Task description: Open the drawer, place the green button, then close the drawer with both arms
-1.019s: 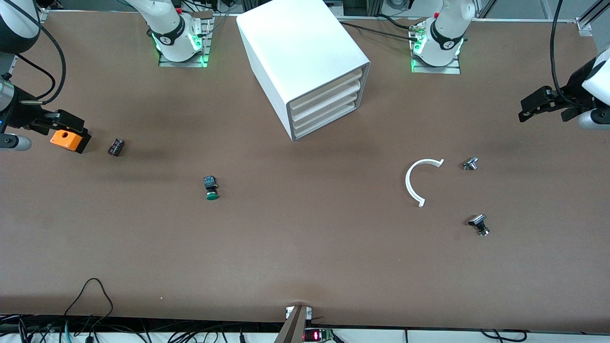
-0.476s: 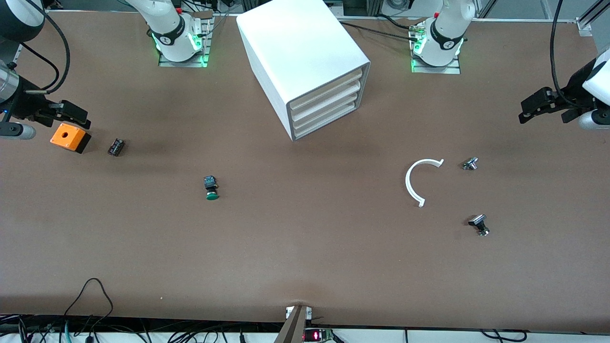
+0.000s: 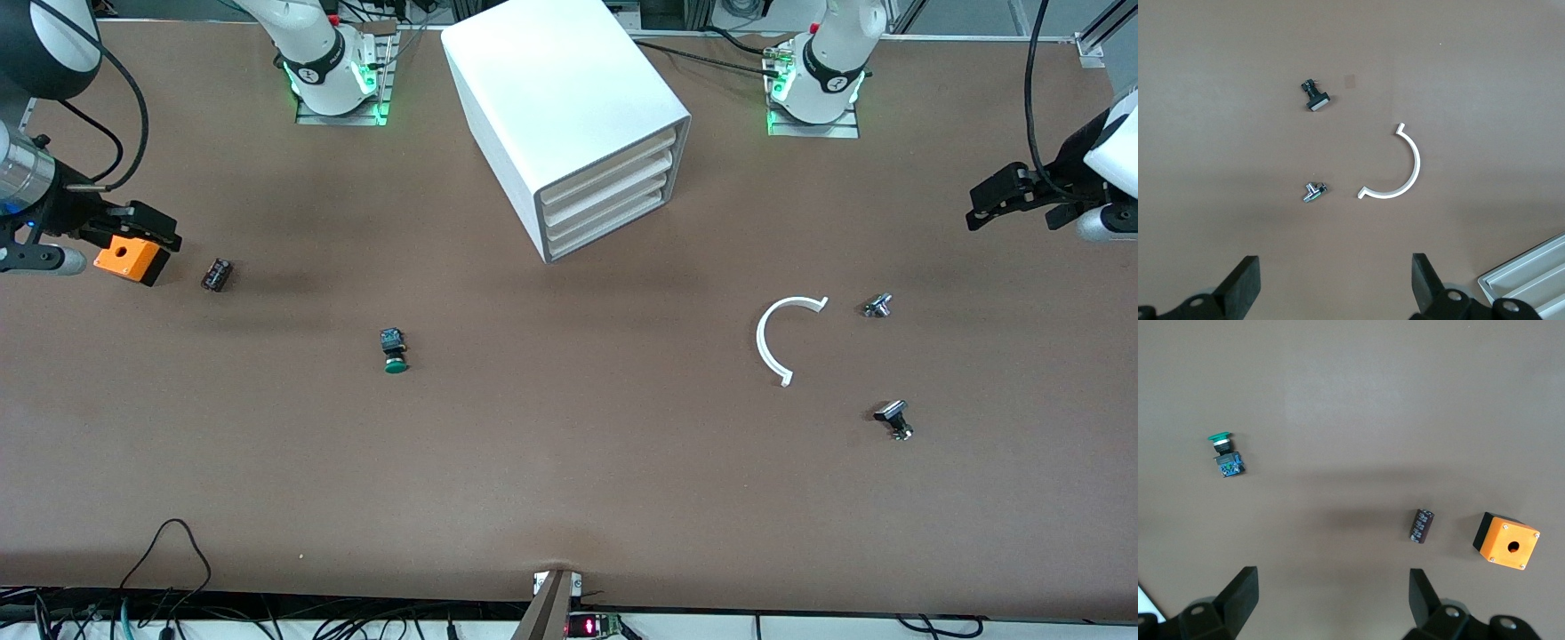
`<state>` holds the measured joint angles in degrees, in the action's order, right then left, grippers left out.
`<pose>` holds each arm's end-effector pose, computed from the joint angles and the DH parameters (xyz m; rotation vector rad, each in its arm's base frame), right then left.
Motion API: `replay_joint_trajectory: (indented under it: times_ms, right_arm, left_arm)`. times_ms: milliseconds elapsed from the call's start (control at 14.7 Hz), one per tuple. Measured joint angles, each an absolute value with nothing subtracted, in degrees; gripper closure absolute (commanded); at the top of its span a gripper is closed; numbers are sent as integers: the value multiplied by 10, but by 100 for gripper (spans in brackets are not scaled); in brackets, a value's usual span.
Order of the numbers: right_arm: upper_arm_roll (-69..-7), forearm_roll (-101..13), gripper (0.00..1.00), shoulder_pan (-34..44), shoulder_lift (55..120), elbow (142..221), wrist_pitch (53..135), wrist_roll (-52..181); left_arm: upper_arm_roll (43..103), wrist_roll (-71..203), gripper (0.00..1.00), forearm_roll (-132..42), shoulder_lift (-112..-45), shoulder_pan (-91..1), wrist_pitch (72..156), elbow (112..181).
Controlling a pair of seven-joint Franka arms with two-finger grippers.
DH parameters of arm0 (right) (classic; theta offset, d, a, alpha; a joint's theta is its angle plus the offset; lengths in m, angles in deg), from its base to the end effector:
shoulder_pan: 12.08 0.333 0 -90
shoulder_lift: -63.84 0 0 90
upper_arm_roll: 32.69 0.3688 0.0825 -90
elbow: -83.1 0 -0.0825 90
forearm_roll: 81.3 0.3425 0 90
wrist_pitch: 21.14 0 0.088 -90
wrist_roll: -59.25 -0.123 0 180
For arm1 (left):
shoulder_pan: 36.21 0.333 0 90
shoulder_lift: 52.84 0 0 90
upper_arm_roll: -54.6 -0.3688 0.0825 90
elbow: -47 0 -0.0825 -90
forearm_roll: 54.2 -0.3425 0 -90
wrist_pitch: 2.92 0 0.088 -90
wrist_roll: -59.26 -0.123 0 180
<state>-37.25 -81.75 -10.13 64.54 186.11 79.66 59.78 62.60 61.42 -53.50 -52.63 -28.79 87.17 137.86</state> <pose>0.5204 -0.0243 0.5725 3.1329 -0.0543 -0.0799 0.5113 -0.0068 0.6568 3.1298 0.0433 -0.0158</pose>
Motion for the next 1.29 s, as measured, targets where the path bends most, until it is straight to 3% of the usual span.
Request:
replay_joint_trajectory:
  times_ms: [883, 1291]
  right_arm:
    - [-371, -816, 0, -39, 762, 1861, 902, 597]
    - [-371, -816, 0, 14, 818, 1861, 946, 593]
  left_arm:
    - [639, 614, 0, -506, -564, -291, 872, 1379]
    - [656, 614, 0, -494, -726, -306, 923, 1408]
